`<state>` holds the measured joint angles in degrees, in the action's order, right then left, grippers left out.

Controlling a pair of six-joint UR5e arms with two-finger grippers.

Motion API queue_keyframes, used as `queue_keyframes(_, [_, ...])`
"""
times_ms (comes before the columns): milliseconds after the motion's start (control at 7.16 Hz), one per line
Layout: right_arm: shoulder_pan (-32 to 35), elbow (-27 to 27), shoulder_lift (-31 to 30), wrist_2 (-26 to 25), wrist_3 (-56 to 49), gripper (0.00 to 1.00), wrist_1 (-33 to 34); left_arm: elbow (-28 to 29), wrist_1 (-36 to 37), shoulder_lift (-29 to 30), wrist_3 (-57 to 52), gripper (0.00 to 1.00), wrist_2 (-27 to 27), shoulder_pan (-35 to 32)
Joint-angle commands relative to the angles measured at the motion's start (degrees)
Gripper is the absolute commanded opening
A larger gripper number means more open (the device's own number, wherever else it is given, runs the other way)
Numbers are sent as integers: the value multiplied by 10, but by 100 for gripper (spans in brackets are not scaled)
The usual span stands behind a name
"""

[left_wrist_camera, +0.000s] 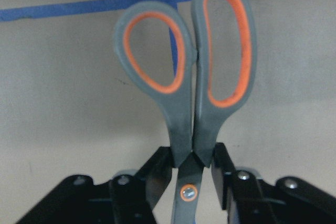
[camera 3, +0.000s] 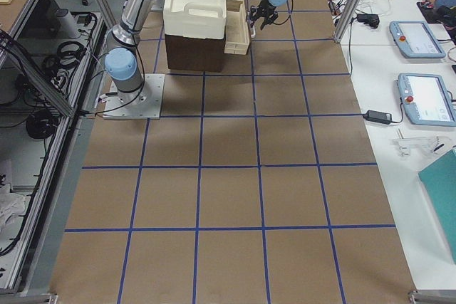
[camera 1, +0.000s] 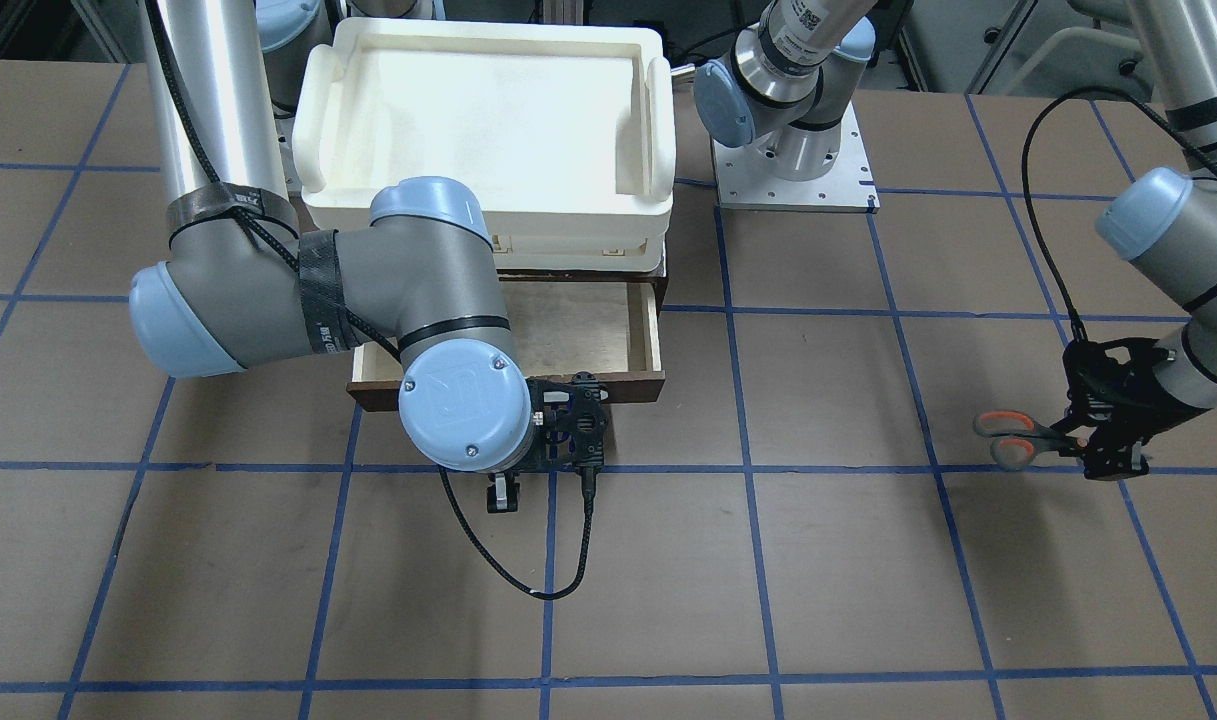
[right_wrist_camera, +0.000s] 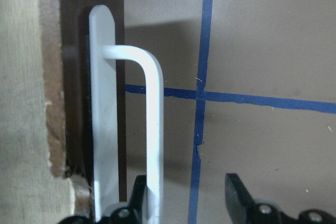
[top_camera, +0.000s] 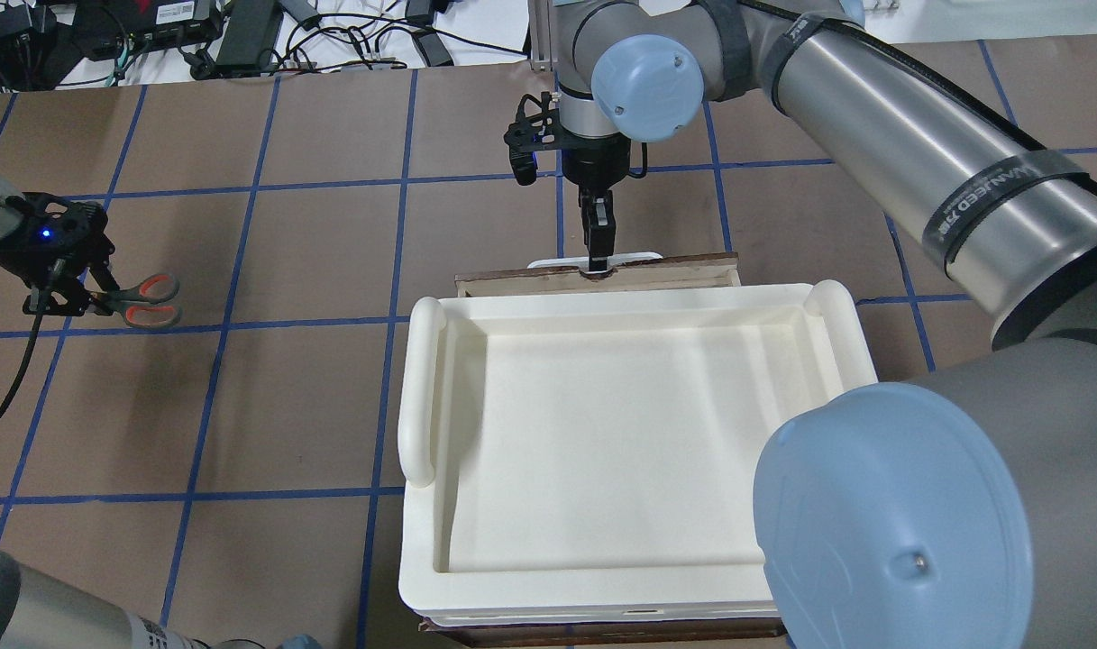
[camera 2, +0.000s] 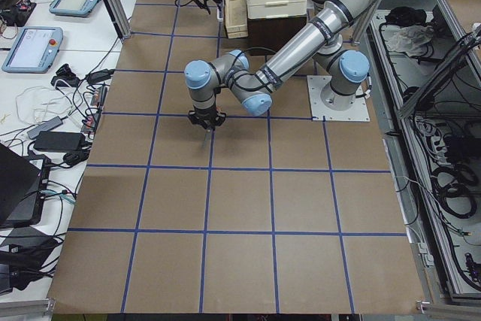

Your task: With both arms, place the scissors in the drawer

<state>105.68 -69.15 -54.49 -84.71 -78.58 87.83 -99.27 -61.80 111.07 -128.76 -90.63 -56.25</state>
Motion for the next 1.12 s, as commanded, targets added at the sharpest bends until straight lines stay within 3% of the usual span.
queue_keyframes(0, [-1,19,8,1,2,57,8,0,-16,-13,0,0,3,-4])
queue_keyframes(978, [-3,31,13,-3,7,56,31,1,-104,-109,130,0,4,-118])
